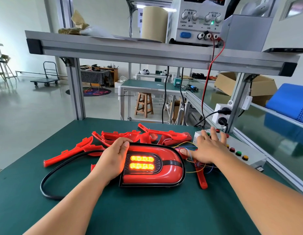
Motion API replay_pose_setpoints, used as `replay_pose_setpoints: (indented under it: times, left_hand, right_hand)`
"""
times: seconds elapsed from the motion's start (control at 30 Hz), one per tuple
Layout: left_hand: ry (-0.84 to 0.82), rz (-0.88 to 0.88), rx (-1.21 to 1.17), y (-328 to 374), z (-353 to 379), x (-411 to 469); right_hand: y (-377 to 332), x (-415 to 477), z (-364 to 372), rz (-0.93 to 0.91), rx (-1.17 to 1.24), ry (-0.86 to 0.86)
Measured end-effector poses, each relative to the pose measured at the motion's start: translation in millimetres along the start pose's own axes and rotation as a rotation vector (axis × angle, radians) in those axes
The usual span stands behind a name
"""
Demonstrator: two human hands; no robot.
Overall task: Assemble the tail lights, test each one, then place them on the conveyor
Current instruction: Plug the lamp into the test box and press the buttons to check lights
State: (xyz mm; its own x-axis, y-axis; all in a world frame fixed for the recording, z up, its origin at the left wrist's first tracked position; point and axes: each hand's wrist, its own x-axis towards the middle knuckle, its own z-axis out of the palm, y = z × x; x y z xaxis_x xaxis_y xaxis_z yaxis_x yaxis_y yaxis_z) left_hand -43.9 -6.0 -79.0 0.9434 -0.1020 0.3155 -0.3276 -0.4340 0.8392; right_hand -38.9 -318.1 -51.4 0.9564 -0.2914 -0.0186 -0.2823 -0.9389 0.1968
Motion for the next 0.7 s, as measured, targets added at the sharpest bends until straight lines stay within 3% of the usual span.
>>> replay_pose_setpoints:
  times: [0.7]
  left_hand:
    - [0.016, -0.035, 0.009, -0.2, 1.8, 2.1]
  right_hand:
    - [-8.1, -8.0, 5.9, -0.027, 0.006, 0.093]
